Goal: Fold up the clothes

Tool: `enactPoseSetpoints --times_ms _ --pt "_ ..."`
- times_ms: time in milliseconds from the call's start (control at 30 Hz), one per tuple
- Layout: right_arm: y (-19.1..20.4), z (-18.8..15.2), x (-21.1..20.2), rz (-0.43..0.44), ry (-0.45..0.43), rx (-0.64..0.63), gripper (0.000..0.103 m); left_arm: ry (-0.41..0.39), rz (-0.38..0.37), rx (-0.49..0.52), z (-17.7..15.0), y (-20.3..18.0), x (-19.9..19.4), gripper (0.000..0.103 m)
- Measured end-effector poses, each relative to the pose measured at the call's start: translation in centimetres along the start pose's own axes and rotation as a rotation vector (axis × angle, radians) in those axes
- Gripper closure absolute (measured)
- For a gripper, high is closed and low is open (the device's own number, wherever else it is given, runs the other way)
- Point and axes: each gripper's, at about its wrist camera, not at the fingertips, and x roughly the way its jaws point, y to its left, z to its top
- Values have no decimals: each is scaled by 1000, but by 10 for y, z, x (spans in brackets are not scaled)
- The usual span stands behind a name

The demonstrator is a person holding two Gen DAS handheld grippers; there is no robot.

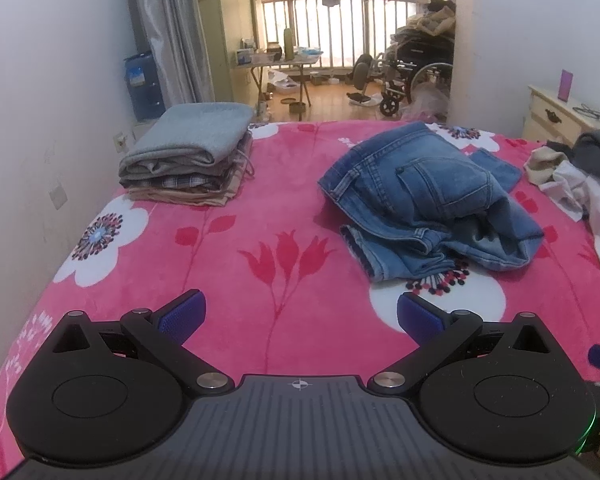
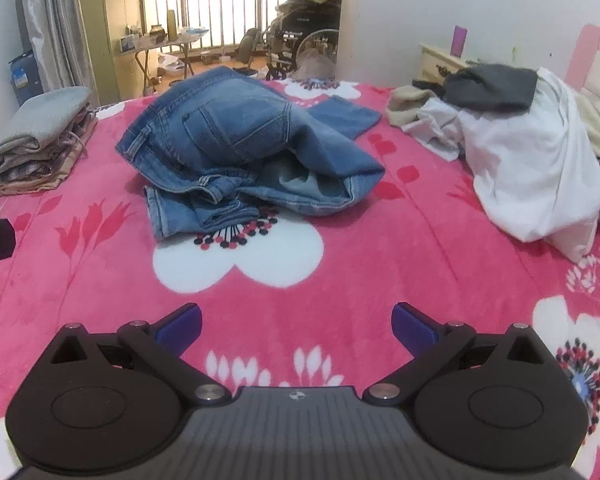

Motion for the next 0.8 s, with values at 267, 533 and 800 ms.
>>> enactPoseSetpoints --times_ms 267,533,800 --pt "-3 7 -7 2 1 38 0 -25 2 -5 0 5 -1 0" --pt "-6 10 -11 5 14 66 0 9 -11 -35 2 18 3 0" --pt "-2 14 -16 3 23 79 0 18 -22 -45 0 14 -1 0"
